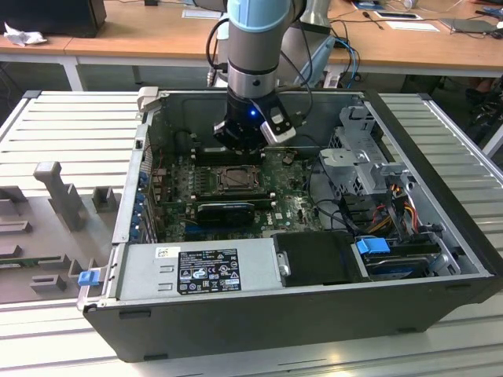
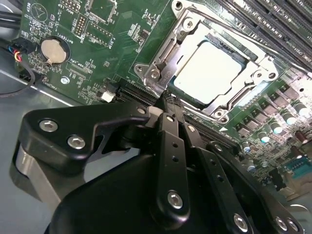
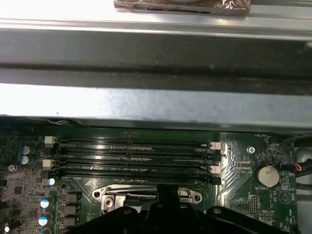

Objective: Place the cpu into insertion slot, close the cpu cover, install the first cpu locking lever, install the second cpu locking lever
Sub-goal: 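Install the first cpu locking lever, then install the second cpu locking lever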

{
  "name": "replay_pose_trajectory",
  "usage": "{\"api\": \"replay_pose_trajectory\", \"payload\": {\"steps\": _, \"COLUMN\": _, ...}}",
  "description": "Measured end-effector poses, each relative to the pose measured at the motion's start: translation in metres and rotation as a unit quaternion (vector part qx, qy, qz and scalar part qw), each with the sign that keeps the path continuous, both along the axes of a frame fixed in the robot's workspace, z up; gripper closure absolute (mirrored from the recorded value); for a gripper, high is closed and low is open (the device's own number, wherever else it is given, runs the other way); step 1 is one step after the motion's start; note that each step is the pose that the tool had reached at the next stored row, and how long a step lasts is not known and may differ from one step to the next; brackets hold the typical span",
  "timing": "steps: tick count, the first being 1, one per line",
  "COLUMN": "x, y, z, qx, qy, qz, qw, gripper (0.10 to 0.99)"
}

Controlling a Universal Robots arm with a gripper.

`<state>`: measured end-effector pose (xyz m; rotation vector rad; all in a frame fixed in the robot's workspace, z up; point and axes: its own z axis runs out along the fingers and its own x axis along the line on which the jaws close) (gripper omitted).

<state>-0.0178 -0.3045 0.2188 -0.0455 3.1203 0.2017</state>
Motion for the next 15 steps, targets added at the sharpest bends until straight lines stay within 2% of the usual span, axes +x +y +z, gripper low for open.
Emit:
{"api": "replay_pose_trajectory", "payload": {"steps": 3, "x": 0.0, "y": -0.0026, "z": 0.0, "qx": 0.0, "qy": 0.0, "qz": 0.0, "qw": 1.0, "gripper": 0.98}}
{"api": "replay_pose_trajectory", "payload": {"steps": 7, "x": 0.0001, "y": -0.0092, "z": 0.0, "qx": 0.0, "qy": 0.0, "qz": 0.0, "qw": 1.0, "gripper": 0.98}}
{"api": "replay_pose_trajectory", "payload": {"steps": 15, "x": 0.0001, "y": -0.0108, "z": 0.0048, "qx": 0.0, "qy": 0.0001, "qz": 0.0, "qw": 1.0, "gripper": 0.98}}
